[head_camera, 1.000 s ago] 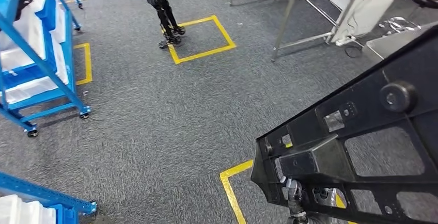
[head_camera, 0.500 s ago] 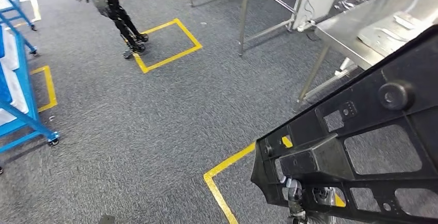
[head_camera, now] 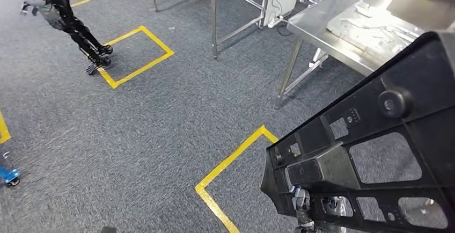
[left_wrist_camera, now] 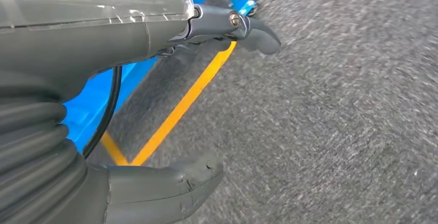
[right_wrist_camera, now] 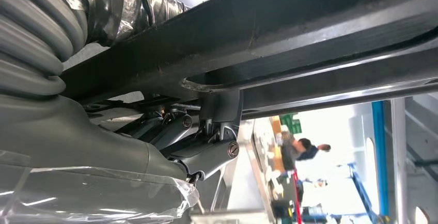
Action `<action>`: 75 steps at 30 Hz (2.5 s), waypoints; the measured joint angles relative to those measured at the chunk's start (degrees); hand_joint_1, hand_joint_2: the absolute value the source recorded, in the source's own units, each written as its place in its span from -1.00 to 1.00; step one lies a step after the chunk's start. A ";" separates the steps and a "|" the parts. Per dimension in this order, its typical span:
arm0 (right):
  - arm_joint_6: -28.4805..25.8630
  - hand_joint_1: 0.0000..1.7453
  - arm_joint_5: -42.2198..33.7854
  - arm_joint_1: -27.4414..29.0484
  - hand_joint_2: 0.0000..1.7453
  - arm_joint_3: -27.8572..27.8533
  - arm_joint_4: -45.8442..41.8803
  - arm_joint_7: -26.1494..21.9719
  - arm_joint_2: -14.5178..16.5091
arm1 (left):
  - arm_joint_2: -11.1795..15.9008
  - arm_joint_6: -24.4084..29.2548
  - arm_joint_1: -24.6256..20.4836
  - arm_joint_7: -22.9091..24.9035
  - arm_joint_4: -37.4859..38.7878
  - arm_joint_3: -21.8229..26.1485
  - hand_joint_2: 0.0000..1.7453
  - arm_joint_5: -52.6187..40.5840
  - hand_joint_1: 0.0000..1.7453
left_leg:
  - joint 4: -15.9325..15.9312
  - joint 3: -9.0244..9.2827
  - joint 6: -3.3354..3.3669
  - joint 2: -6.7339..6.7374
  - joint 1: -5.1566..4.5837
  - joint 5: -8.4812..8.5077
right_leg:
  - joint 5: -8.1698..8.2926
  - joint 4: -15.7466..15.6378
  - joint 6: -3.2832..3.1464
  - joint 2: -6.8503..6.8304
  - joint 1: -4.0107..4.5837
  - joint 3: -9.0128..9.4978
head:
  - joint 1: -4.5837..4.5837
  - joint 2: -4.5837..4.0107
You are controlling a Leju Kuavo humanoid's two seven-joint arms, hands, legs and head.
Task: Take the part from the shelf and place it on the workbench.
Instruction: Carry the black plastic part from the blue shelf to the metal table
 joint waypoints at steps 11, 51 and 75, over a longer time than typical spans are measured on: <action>-1.37 1.00 0.64 0.12 1.00 -0.15 1.02 0.01 -0.01 | -0.25 -0.78 -0.17 -0.05 0.00 0.12 1.00 -0.52 -1.00 | 0.11 1.61 -1.60 7.40 -0.70 -1.49 | 3.44 -6.80 -0.97 -5.19 0.40 3.94 | -0.02 0.00; -6.77 1.00 -0.53 -0.24 1.00 2.08 3.78 0.02 -1.63 | 0.19 -3.78 0.64 0.63 0.00 0.48 1.00 -0.83 -1.00 | 12.77 -5.25 -2.49 1.40 -0.20 -5.31 | 3.35 -7.06 -2.35 -1.48 -0.03 4.58 | 0.14 0.00; -7.68 1.00 -0.36 -0.61 1.00 4.32 4.94 0.00 -2.87 | 0.51 -4.60 0.45 1.35 0.00 0.61 1.00 -1.00 -1.00 | 2.51 1.39 -1.62 1.78 -0.47 -4.27 | 3.57 -7.15 -1.94 -2.32 0.05 4.09 | 0.14 0.00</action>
